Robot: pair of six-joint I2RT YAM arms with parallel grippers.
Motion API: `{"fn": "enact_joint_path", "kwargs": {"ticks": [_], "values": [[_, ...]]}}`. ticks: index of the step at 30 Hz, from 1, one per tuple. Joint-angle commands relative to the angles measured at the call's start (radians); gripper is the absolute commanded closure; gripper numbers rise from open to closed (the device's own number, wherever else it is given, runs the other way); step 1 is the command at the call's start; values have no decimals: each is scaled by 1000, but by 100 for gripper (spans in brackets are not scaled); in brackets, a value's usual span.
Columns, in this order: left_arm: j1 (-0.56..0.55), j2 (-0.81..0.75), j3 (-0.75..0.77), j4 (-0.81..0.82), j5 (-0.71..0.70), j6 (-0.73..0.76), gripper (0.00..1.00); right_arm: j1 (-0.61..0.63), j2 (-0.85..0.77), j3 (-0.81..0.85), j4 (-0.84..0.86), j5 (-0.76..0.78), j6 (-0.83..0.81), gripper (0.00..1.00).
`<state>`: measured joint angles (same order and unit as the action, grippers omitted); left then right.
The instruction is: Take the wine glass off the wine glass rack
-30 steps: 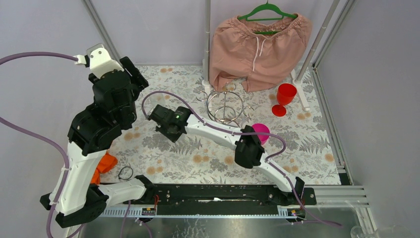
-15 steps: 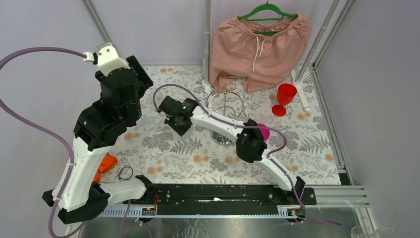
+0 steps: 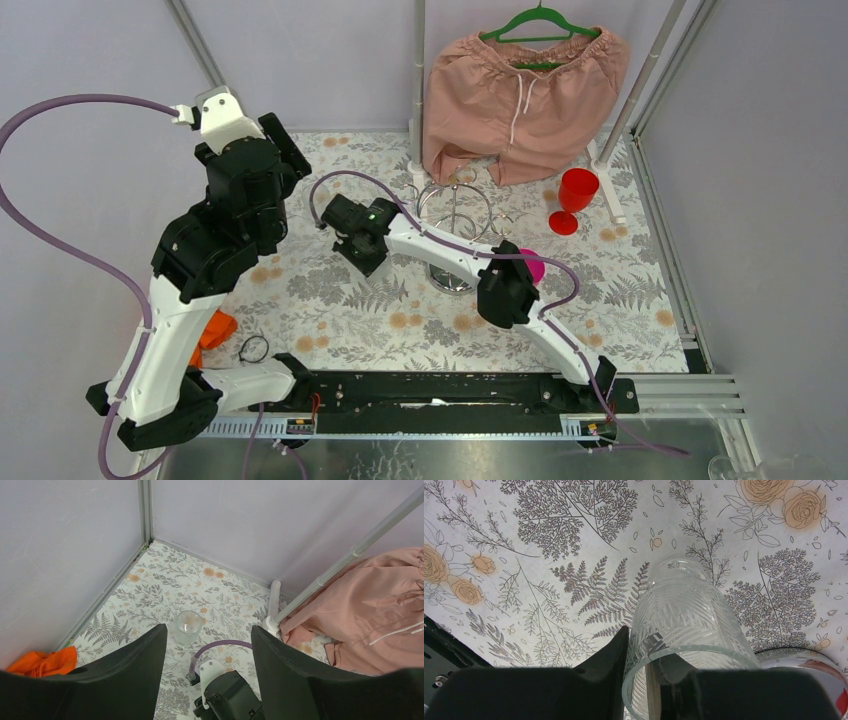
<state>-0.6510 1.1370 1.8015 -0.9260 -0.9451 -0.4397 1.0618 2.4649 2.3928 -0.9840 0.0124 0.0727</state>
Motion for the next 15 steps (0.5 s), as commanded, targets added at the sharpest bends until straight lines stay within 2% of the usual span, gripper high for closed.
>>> {"fn": "enact_joint_path", "kwargs": {"ticks": [1, 5, 10, 15], "values": [[-4, 2, -10, 46, 0, -8, 30, 4, -51, 18, -27, -10, 3, 100], [-4, 1, -10, 47, -4, -7, 29, 4, -53, 17, -34, -10, 4, 99], [-4, -4, -11, 57, 13, -2, 28, 4, -58, 23, -49, -11, -1, 75], [-4, -1, -10, 59, 14, 3, 28, 4, -63, 21, -47, -9, 0, 65]]}}
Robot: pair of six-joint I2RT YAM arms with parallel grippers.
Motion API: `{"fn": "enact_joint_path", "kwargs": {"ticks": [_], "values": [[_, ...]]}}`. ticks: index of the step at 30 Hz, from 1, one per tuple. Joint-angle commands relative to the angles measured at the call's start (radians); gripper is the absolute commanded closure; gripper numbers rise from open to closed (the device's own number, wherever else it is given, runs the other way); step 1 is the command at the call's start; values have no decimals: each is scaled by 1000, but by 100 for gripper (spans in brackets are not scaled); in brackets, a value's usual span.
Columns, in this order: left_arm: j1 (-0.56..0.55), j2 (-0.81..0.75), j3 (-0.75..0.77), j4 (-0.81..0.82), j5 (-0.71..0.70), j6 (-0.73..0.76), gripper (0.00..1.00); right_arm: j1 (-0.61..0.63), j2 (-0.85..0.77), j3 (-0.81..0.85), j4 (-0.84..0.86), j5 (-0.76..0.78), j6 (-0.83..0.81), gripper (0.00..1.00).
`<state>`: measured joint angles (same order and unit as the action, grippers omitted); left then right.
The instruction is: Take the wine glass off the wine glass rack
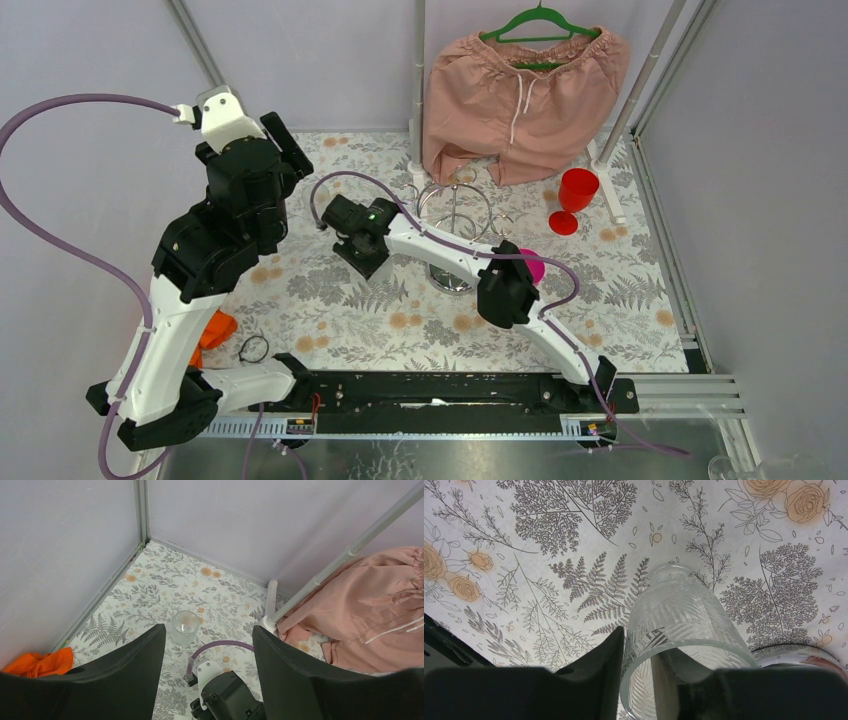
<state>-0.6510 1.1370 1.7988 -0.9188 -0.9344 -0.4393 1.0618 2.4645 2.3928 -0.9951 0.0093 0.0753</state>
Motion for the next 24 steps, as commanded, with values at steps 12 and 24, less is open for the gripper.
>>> {"fn": "enact_joint_path", "kwargs": {"ticks": [12, 24], "values": [[-4, -10, -16, 52, -9, 4, 27, 4, -122, 22, -13, 3, -10, 46], [-4, -17, -9, 52, -19, 4, 26, 5, -276, 4, 17, 36, 19, 46]]}}
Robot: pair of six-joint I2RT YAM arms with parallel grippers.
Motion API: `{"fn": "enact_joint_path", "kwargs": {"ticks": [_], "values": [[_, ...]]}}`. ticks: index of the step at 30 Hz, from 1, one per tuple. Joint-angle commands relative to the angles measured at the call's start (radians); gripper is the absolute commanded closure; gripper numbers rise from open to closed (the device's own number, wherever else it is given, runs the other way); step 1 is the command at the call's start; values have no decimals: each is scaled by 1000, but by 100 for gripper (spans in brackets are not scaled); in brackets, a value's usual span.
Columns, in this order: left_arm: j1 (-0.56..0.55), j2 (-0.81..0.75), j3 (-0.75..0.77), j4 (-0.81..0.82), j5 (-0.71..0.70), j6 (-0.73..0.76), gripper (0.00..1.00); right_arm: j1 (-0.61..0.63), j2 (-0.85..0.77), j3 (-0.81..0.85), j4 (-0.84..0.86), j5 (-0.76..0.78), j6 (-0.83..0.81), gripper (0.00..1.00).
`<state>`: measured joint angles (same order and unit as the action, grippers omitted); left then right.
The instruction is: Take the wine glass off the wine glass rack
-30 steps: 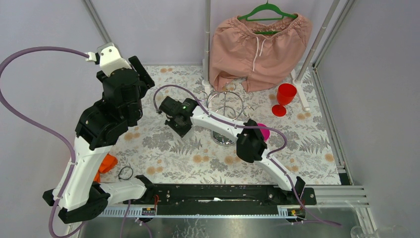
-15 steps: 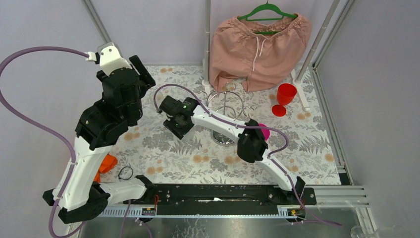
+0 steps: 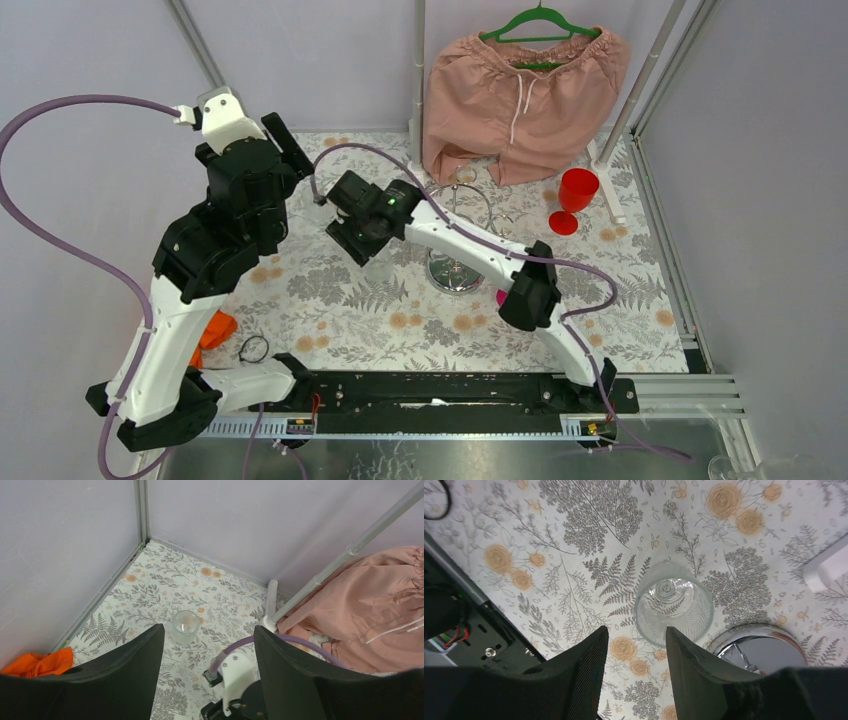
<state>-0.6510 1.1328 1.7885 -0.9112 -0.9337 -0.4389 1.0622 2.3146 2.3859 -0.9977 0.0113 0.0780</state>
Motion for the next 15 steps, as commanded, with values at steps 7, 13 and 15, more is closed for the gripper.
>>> {"fn": "enact_joint_path", "kwargs": {"ticks": [7, 13, 15], "values": [[-4, -25, 14, 46, 2, -2, 26, 10, -269, -14, 65, 175, 45, 45], [-4, 9, -10, 53, 36, -5, 26, 17, -436, -106, 177, 431, 45, 39], [-4, 18, -16, 62, 48, -7, 26, 18, -512, -186, 242, 541, 19, 38]]}}
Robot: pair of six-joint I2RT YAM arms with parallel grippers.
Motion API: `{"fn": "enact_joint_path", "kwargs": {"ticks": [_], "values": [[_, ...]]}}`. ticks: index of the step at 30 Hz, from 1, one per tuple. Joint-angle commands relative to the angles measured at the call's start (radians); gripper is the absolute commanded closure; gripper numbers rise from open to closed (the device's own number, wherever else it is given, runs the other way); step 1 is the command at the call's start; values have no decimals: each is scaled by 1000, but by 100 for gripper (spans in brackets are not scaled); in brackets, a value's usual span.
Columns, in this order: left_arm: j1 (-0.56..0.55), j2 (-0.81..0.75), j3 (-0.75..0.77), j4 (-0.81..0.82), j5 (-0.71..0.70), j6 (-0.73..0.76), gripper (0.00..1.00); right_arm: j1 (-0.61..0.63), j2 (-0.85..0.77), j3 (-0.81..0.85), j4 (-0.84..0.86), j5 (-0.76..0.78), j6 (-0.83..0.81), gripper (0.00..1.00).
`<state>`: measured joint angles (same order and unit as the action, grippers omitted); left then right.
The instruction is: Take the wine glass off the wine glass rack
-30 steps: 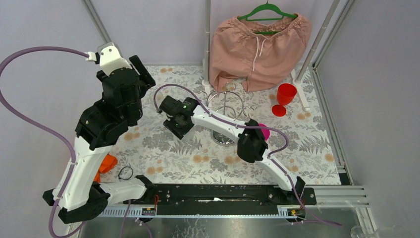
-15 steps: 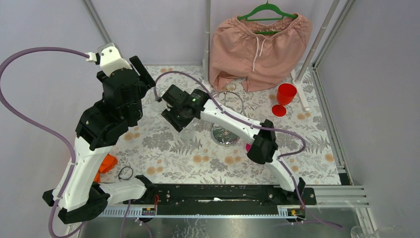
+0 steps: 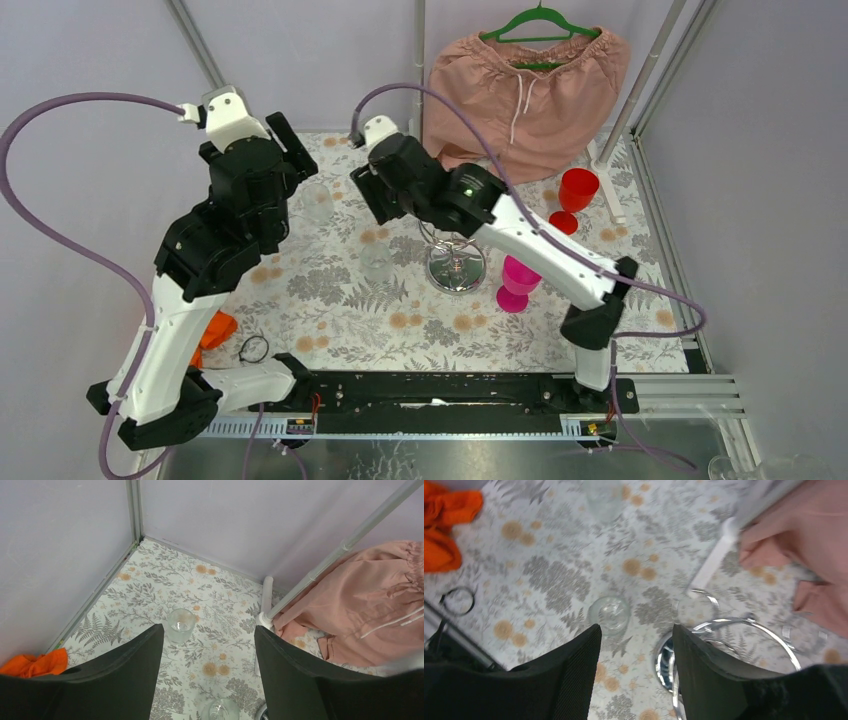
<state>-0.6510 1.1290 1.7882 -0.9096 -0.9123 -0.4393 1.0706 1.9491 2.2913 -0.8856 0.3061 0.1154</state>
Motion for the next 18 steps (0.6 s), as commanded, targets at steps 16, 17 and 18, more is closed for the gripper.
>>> {"fn": "enact_joint_path", "kwargs": {"ticks": [16, 17, 18], "values": [[-4, 78, -28, 111, 128, -15, 26, 9, -516, -616, 464, 1003, -71, 24], [-4, 81, -26, 110, 129, -13, 26, 9, -528, -632, 454, 1010, -44, 24], [-4, 84, -25, 110, 129, -13, 26, 9, -538, -636, 440, 1017, -24, 24]]}}
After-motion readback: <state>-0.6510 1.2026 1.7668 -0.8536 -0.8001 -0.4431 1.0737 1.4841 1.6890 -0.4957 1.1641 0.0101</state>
